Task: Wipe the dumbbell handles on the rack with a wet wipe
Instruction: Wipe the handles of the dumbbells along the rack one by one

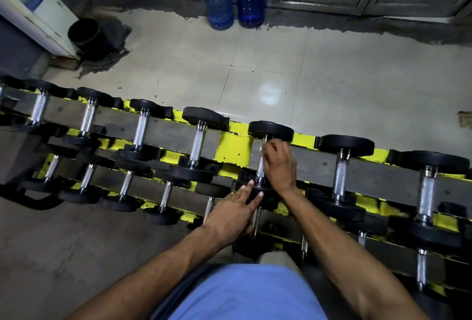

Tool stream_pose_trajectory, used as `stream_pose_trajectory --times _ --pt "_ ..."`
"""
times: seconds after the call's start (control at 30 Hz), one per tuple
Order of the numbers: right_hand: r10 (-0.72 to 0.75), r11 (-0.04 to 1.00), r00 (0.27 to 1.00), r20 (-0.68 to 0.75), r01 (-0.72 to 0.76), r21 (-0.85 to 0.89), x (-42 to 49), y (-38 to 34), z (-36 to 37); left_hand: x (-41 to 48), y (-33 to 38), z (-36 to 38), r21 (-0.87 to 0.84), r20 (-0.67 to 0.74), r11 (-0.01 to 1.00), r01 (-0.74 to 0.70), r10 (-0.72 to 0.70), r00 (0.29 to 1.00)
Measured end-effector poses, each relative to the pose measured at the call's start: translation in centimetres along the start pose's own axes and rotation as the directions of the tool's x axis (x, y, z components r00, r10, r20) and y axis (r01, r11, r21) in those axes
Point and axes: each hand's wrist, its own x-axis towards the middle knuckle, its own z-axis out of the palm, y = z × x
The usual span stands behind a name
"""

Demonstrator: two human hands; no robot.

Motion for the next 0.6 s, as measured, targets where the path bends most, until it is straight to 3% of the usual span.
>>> stream_pose_trajectory --times 0.07,0.17,0.2,0.3,0.33,0.43,0.47,0.5,0.6 --pt "-0.197 0.962 0.972 0.126 0.216 -0.168 0.7 1.1 -0.7 -0.1 -0.1 0.0 0.007 -0.005 1.0 0.001 -0.001 1.0" --pt "-0.178 0.934 0.946 0.27 0.249 -0.257 1.4 0.8 -1.2 -0.2 -0.2 0.2 0.015 -0.007 1.0 0.004 -0.004 1.0" --pt "-0.187 0.923 0.911 0.367 0.291 -0.251 1.6 0.2 -1.4 -0.2 -0.1 0.2 0.014 -0.005 1.0 0.006 -0.006 1.0" --pt "-0.311 0.829 0.706 0.637 0.529 -0.182 3.2 -0.8 -2.5 -0.3 0.1 0.3 0.012 -0.016 1.0 0.012 -0.012 1.0" --pt "-0.311 0.818 0.698 0.645 0.542 -0.191 4.3 -0.8 -3.1 -0.3 0.1 0.5 0.007 -0.019 1.0 0.018 -0.018 1.0" --pt "-0.246 0.856 0.802 0.545 0.443 -0.267 5.7 0.1 -3.9 -0.5 0.4 1.1 -0.014 -0.027 0.999 0.047 -0.048 0.999" --pt "-0.237 0.866 0.788 0.568 0.436 -0.244 5.4 -0.2 -3.7 -0.5 0.6 1.2 -0.021 -0.03 0.998 0.059 -0.06 0.998" --pt "-0.243 0.863 0.736 0.632 0.461 -0.205 4.8 -0.9 -3.4 -0.7 0.9 1.2 -0.028 -0.037 0.997 0.073 -0.074 0.997" --pt "-0.172 0.86 0.483 0.858 0.499 -0.109 3.6 -3.5 -2.0 -1.0 1.5 1.3 -0.043 -0.047 0.992 0.114 -0.116 0.992"
